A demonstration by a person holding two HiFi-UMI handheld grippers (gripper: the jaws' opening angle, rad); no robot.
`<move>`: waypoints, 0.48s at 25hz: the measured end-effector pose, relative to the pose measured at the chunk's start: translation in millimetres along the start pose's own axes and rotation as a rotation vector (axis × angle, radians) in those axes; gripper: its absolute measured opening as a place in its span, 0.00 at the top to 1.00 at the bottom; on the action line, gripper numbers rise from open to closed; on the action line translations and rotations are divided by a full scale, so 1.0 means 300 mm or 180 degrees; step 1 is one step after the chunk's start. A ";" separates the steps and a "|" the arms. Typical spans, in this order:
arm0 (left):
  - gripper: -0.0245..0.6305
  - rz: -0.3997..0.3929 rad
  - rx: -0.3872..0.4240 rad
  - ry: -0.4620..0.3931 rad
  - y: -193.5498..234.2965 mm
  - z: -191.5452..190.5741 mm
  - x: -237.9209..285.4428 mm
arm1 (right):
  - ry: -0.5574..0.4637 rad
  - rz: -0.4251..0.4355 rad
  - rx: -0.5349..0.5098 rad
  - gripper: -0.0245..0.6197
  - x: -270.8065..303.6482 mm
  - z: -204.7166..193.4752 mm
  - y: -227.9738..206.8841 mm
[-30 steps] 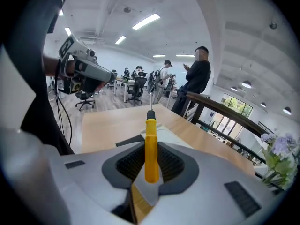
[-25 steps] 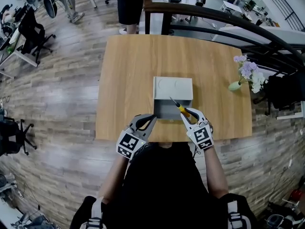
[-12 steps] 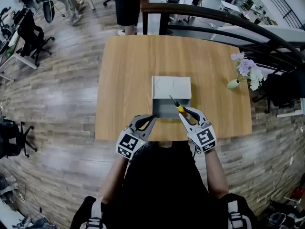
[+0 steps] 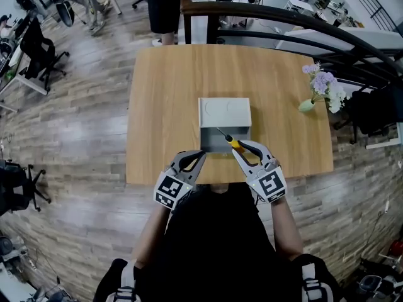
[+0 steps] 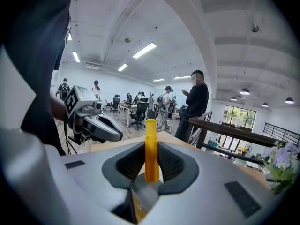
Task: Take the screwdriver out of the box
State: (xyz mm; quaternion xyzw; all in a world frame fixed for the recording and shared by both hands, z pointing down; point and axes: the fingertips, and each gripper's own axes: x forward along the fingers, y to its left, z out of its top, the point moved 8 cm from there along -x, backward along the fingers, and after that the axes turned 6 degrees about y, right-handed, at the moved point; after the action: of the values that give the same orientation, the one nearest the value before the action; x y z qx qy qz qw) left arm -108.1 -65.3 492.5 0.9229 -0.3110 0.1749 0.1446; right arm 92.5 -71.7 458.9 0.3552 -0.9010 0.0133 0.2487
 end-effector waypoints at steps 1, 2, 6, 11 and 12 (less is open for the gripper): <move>0.93 -0.0002 -0.0002 0.0004 0.001 -0.003 -0.001 | -0.0015 -0.0007 0.0053 0.82 -0.001 0.008 0.003; 0.93 -0.0005 -0.0004 0.0006 0.000 -0.005 -0.001 | -0.0024 -0.0014 0.0100 0.82 -0.001 0.013 0.006; 0.93 -0.0005 -0.0011 0.0002 0.000 -0.003 -0.002 | -0.0012 0.0015 0.0045 0.82 -0.003 0.021 0.004; 0.93 0.0013 -0.0025 -0.0007 -0.007 -0.002 -0.011 | -0.0014 0.0037 0.0070 0.82 -0.008 0.033 0.012; 0.93 0.0016 -0.0026 -0.0006 -0.008 -0.002 -0.011 | -0.0008 0.0040 0.0037 0.82 -0.008 0.031 0.010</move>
State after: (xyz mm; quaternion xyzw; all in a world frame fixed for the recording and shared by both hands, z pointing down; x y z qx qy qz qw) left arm -109.1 -61.3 491.4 0.9217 -0.3141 0.1731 0.1477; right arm 87.9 -69.8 450.3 0.3509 -0.9035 0.0196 0.2454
